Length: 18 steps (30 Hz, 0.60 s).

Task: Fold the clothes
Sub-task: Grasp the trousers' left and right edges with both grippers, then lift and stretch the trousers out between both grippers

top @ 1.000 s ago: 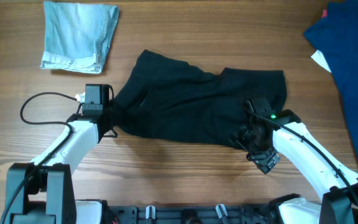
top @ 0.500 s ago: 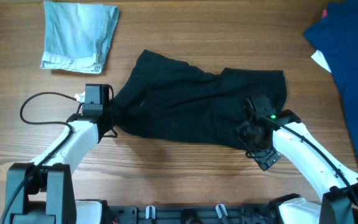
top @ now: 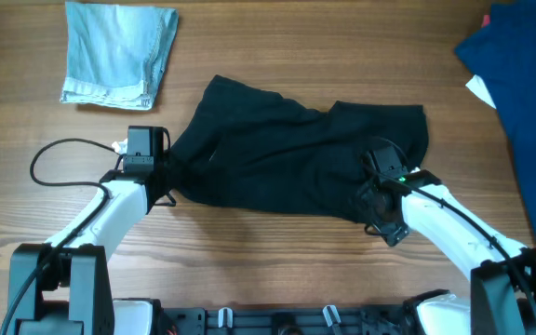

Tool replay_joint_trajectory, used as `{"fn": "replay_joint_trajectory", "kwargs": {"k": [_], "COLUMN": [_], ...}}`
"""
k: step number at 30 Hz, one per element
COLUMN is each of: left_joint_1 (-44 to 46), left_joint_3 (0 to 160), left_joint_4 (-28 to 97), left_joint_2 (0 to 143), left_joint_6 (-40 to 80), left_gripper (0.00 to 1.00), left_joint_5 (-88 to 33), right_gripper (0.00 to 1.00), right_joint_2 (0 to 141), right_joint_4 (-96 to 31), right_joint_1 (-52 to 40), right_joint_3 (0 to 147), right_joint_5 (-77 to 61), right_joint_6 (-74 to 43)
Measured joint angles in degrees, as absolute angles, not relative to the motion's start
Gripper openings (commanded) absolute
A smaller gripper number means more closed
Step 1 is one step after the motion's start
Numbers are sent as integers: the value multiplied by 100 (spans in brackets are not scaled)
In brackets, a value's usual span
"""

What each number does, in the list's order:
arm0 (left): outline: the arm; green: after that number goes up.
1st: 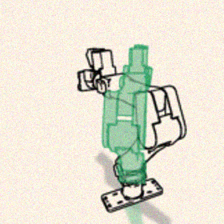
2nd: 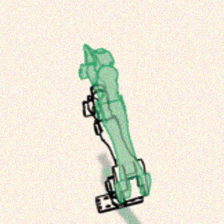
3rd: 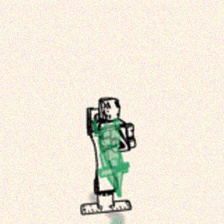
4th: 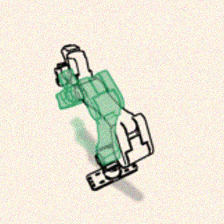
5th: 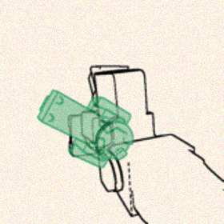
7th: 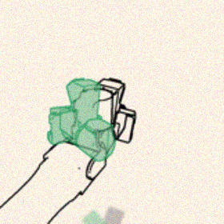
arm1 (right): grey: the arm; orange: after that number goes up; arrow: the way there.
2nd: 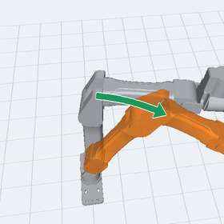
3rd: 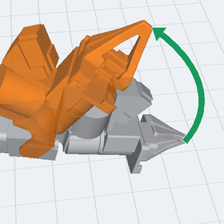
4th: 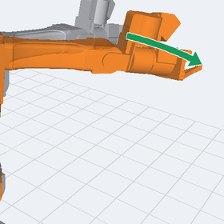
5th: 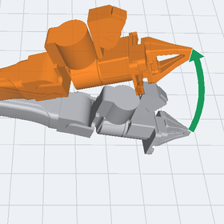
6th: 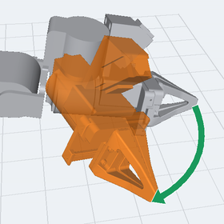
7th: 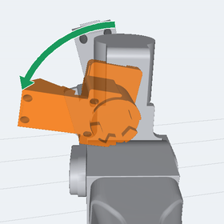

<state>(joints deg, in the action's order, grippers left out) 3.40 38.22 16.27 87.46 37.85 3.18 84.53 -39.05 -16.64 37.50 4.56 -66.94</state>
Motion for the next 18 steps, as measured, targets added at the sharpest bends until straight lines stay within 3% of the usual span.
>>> {"fn": "replay_joint_trajectory", "kwargs": {"k": [2, 6, 8, 9, 13, 18], "left_joint_1": [338, 340, 340, 340, 340, 351], "left_joint_3": [3822, 3822, 3822, 3822, 3822, 3833], "left_joint_4": [1643, 1669, 1669, 1669, 1669, 2097], "left_joint_2": [8746, 8746, 8746, 8746, 8746, 8385], "left_joint_6": [3785, 3785, 3785, 3785, 3785, 3785], "left_gripper": [4, 4, 4, 4, 4, 4], "left_joint_5": [320, 320, 318, 320, 318, 104], "right_gripper": [68, 19, 15, 4, 4, 4], "right_joint_2": [8573, 8619, 8630, 8637, 8670, 8228], "right_joint_4": [-3841, -3677, -3581, -3559, -3658, -5162], "right_joint_1": [-1664, -1664, -1667, -1667, -1667, -1667], "right_joint_3": [3848, 3885, 3889, 3889, 3955, 4372], "right_joint_5": [471, 469, 408, 386, 336, 491], "right_joint_6": [-6580, -6420, -6425, -6418, -6425, -6423]}}
